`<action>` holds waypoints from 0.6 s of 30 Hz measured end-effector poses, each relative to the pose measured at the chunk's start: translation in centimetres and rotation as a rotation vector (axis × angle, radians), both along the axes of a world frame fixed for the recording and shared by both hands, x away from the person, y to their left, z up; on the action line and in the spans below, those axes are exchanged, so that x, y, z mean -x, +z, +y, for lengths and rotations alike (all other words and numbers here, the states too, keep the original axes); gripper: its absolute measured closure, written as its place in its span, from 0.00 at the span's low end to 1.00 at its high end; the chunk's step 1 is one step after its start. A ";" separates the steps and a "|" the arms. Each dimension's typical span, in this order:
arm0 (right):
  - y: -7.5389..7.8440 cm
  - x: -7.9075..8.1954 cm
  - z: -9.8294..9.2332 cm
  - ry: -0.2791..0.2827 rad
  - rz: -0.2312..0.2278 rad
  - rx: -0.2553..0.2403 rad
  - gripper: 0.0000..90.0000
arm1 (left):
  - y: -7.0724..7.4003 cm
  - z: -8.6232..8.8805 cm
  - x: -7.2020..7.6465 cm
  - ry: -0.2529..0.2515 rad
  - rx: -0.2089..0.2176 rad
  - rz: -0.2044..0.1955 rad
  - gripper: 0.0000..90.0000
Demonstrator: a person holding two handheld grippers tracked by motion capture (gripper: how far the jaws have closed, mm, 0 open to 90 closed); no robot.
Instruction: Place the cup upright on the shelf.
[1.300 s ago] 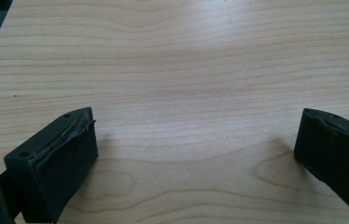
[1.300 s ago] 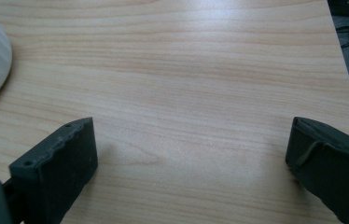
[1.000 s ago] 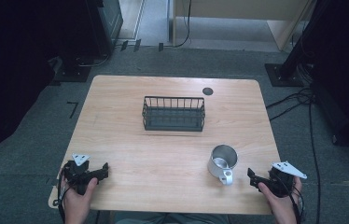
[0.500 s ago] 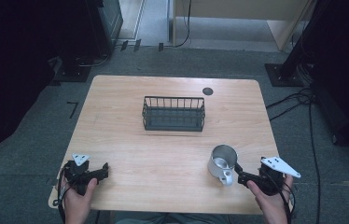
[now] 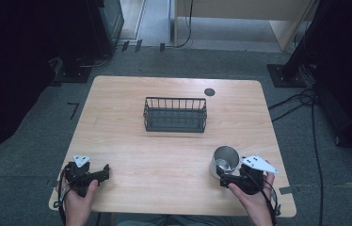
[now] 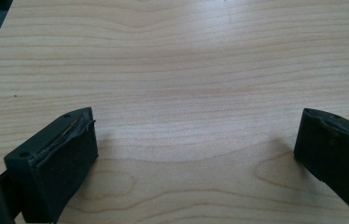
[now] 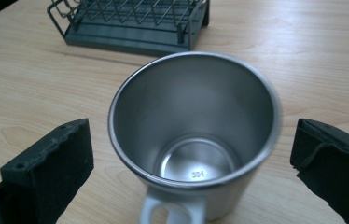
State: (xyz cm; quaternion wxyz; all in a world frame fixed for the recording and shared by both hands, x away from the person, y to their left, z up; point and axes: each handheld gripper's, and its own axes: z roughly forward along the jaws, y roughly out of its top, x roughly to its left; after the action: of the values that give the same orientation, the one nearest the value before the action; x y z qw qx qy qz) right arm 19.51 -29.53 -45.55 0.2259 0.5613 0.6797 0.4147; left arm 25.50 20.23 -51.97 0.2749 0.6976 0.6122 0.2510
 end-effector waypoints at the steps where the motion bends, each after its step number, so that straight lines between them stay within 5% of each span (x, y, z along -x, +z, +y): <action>1: -0.2 -0.2 0.3 -0.001 0.006 0.006 0.00 | 0.0 0.0 0.0 0.001 0.001 0.000 0.00; 11: -2.2 -1.4 0.9 -0.026 0.054 0.082 0.01 | 0.0 0.0 0.0 0.000 0.001 0.000 0.00; 18: -2.2 -0.7 0.0 0.043 0.031 0.105 0.10 | 0.0 0.0 0.0 -0.004 0.000 0.000 0.00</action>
State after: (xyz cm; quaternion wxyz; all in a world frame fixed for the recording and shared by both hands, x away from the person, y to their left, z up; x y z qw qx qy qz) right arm 20.19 -29.50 -47.76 0.2355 0.5403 0.7159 0.3745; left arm 25.50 20.21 -51.97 0.2755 0.6987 0.6109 0.2505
